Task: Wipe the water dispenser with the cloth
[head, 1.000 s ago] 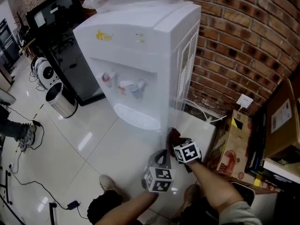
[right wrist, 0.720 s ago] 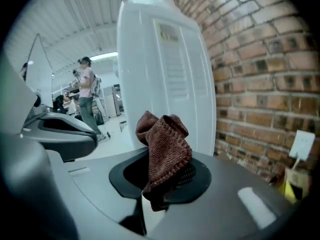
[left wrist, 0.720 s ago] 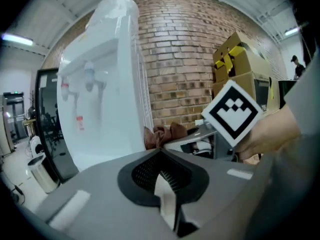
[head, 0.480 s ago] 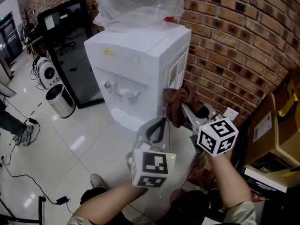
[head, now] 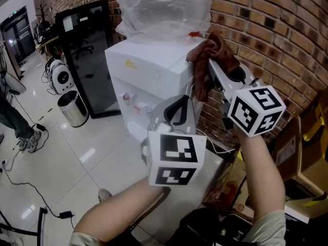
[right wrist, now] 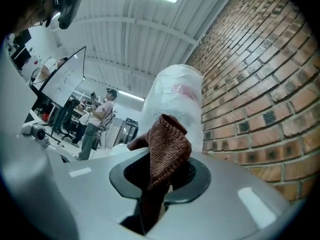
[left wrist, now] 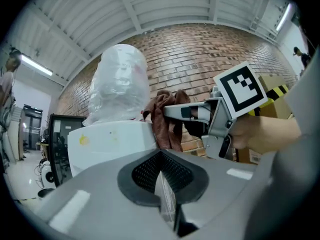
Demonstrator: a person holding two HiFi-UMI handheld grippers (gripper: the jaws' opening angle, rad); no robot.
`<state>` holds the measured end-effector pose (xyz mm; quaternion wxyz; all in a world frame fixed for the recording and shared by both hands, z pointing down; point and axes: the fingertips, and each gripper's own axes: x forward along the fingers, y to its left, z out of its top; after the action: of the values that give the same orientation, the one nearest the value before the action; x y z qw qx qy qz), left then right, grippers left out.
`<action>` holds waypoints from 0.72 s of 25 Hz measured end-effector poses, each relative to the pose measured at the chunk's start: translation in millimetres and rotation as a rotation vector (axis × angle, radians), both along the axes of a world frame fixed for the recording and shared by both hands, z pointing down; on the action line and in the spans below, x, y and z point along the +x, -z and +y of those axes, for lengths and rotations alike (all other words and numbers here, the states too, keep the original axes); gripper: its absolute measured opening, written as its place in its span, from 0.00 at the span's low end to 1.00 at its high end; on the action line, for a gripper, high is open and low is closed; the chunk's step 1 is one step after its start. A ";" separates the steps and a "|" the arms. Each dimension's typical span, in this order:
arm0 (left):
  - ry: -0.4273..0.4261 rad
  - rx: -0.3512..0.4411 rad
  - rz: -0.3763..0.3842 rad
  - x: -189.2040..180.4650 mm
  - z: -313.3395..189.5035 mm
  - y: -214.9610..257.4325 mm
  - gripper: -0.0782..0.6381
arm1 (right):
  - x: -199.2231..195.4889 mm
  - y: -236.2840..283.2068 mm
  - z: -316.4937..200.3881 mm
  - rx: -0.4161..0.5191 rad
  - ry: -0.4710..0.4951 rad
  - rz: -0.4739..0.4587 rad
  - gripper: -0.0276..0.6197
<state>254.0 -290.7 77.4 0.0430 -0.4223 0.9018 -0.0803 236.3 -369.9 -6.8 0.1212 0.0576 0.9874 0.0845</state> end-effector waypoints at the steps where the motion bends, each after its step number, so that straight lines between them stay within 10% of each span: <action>1: 0.007 0.005 0.004 -2.7 -0.6 3.2 0.11 | -6.2 0.7 0.5 0.004 0.003 0.010 0.17; 18: 0.012 -0.041 0.091 1.6 -20.9 -49.1 0.11 | -35.9 -92.7 -11.7 0.021 0.007 0.174 0.17</action>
<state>255.6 -311.6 126.5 -0.0073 -0.4208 0.9036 -0.0799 200.4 -381.6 86.0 0.0347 0.0694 0.9930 0.0889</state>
